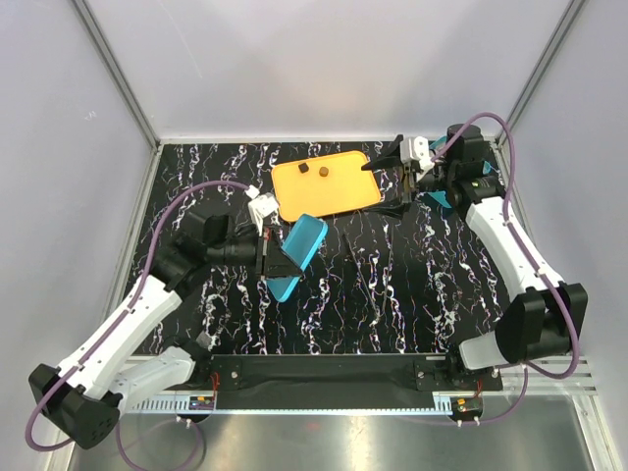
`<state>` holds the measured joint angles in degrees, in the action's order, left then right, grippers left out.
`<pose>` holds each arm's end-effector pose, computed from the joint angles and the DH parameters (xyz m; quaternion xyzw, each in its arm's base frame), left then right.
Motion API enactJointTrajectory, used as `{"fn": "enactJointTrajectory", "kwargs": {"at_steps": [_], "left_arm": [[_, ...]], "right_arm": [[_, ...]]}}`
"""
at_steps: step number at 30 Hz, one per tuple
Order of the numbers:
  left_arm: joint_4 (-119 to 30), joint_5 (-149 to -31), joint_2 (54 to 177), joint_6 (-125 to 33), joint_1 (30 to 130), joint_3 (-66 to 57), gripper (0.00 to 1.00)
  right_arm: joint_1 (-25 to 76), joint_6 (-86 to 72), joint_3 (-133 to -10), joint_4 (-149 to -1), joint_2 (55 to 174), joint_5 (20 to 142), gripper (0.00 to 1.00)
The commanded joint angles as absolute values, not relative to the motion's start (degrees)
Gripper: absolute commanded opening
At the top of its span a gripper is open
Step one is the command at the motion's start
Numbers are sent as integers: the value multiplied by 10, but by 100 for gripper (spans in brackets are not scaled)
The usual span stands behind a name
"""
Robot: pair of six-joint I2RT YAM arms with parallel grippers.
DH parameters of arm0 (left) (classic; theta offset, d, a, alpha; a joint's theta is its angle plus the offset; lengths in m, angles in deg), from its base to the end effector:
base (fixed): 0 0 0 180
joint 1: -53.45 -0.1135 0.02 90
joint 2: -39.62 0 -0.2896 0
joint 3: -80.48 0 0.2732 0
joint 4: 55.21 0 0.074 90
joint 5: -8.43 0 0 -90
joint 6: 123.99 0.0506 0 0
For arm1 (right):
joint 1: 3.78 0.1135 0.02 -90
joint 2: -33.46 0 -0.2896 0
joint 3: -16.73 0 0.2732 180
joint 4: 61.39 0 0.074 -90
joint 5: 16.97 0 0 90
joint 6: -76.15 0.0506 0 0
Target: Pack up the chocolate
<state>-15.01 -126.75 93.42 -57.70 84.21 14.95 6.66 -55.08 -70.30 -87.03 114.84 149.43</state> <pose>0.1646 -0.1397 0.3505 0.2449 0.7798 -0.5096 0.2689 0.3148 0.1080 0.3974 -0.5998 0.4248 0.3687 0.5691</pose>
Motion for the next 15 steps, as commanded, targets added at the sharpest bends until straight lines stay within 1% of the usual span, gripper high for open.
{"fn": "enactJointTrajectory", "kwargs": {"at_steps": [1,4,5,6,9,15], "left_arm": [[-186,-1311,938,-561,850,109,0],[-207,-1346,959,-571,853,108,0],[-216,-1353,964,-573,854,107,0],[-222,-1367,969,-579,856,102,0],[-235,-1376,990,-583,860,80,0],[-239,-1402,1034,-582,861,36,0]], "right_arm": [[69,-623,-733,-909,1168,1547,100],[82,-673,-737,-957,1178,1537,100],[84,-715,-742,-980,1181,1535,100],[92,-742,-750,-1033,1188,1528,100],[109,-817,-761,-1099,1198,1520,99],[158,-858,-747,-1109,1197,1514,97]]}}
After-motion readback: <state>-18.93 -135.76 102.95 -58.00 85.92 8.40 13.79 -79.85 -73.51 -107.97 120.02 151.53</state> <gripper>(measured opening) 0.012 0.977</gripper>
